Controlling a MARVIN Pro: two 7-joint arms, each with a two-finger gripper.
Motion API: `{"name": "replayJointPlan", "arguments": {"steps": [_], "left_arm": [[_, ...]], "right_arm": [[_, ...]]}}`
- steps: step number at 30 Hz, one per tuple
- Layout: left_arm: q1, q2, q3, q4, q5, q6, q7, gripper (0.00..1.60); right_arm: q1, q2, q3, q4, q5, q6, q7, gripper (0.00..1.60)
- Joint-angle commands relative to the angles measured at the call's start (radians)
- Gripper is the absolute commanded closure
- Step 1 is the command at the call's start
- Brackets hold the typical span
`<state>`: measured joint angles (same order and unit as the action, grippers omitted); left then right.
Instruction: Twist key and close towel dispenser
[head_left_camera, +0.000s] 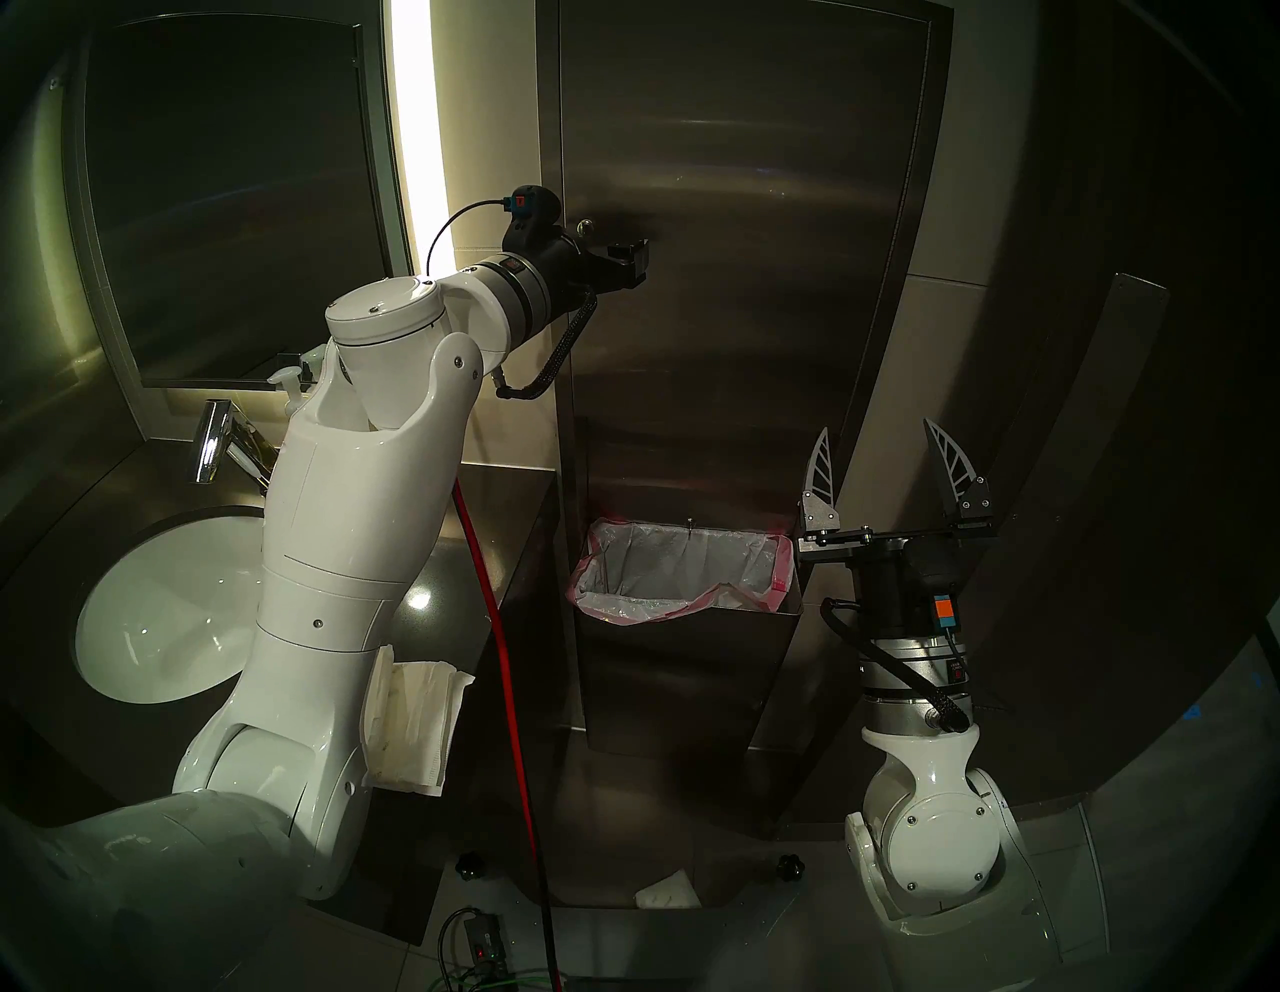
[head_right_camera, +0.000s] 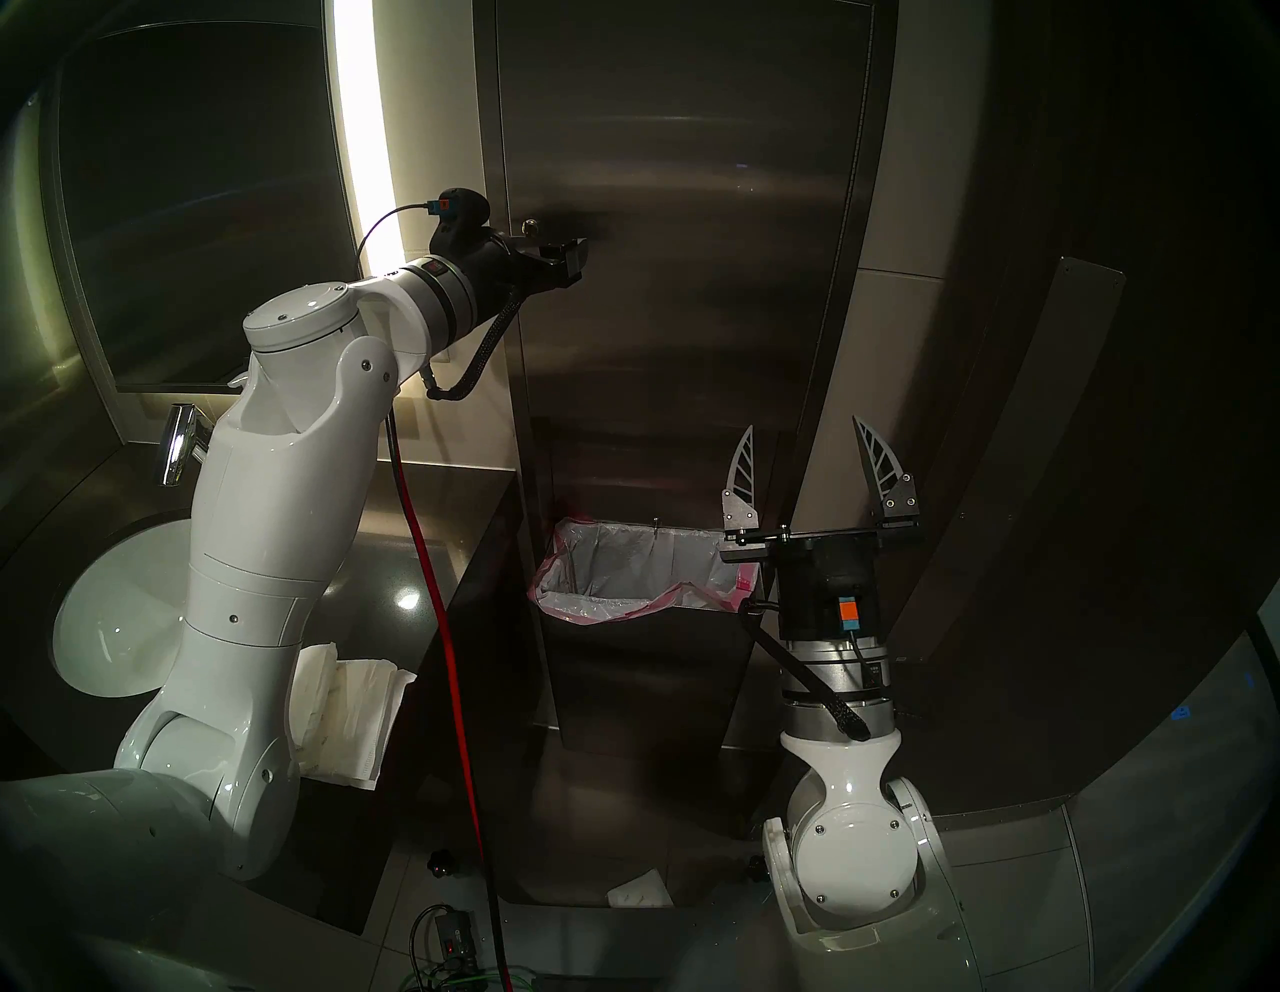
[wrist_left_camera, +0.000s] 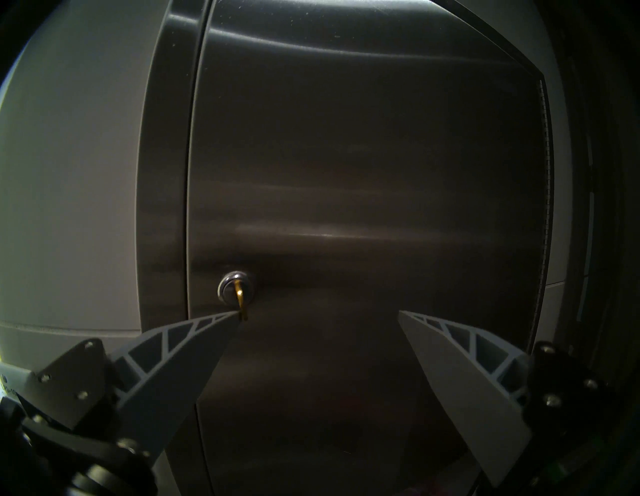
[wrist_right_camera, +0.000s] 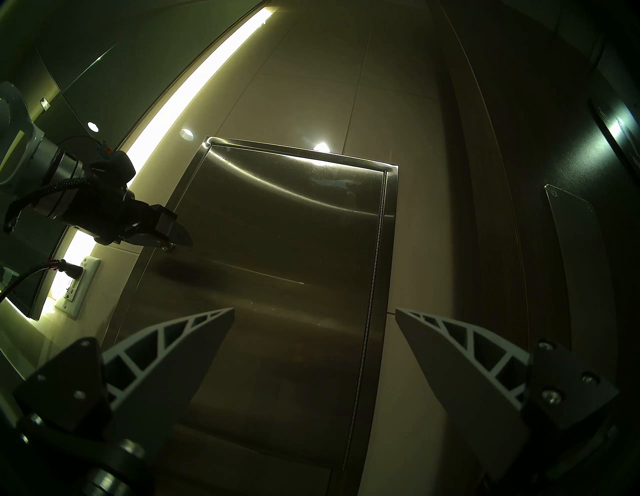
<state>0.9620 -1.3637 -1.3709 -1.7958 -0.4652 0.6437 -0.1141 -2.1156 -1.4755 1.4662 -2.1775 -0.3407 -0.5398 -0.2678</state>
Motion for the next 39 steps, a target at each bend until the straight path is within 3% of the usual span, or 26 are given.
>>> {"name": "replayJointPlan", "arguments": {"steps": [1, 2, 3, 4, 18, 19, 20, 21, 31, 33, 36, 39], "left_arm": [[-0.033, -0.003, -0.012, -0.008, -0.003, -0.011, -0.005, 0.00], [-0.032, -0.008, -0.017, -0.009, -0.003, -0.010, 0.001, 0.00], [-0.032, -0.009, -0.020, -0.008, -0.004, -0.008, 0.001, 1.02], [-0.033, -0.009, -0.021, -0.007, -0.003, -0.008, -0.001, 1.60], [-0.022, -0.042, -0.043, -0.022, -0.033, 0.024, 0.013, 1.60], [-0.021, -0.046, -0.047, -0.028, -0.046, 0.033, 0.005, 1.34], [-0.017, -0.050, -0.048, -0.035, -0.052, 0.031, 0.003, 0.75], [-0.013, -0.055, -0.049, -0.052, -0.059, 0.032, 0.002, 0.00], [-0.031, -0.086, -0.049, -0.199, -0.096, 0.048, -0.012, 0.00], [-0.009, -0.066, -0.046, -0.251, -0.088, 0.055, -0.016, 0.00], [0.004, -0.043, -0.044, -0.258, -0.078, 0.047, -0.030, 0.00], [0.083, -0.021, -0.085, -0.312, -0.067, 0.081, 0.013, 0.00]], "right_arm": [[0.004, 0.000, 0.002, -0.016, 0.003, 0.002, -0.001, 0.00], [0.004, 0.000, 0.002, -0.016, 0.003, 0.002, -0.001, 0.00], [0.004, 0.000, 0.002, -0.016, 0.003, 0.002, -0.001, 0.00], [0.004, 0.000, 0.002, -0.016, 0.003, 0.002, -0.001, 0.00], [0.005, 0.004, 0.000, -0.016, 0.003, 0.003, -0.005, 0.00], [0.005, 0.004, 0.000, -0.016, 0.003, 0.003, -0.005, 0.00], [0.005, 0.005, 0.000, -0.016, 0.003, 0.003, -0.006, 0.00], [0.005, 0.005, 0.000, -0.015, 0.003, 0.003, -0.006, 0.00], [0.006, 0.007, -0.002, -0.013, 0.002, 0.002, -0.010, 0.00], [0.006, 0.008, -0.002, -0.013, 0.002, 0.002, -0.011, 0.00], [0.006, 0.009, -0.002, -0.013, 0.002, 0.002, -0.011, 0.00], [0.006, 0.010, -0.003, -0.013, 0.002, 0.002, -0.012, 0.00]]}}
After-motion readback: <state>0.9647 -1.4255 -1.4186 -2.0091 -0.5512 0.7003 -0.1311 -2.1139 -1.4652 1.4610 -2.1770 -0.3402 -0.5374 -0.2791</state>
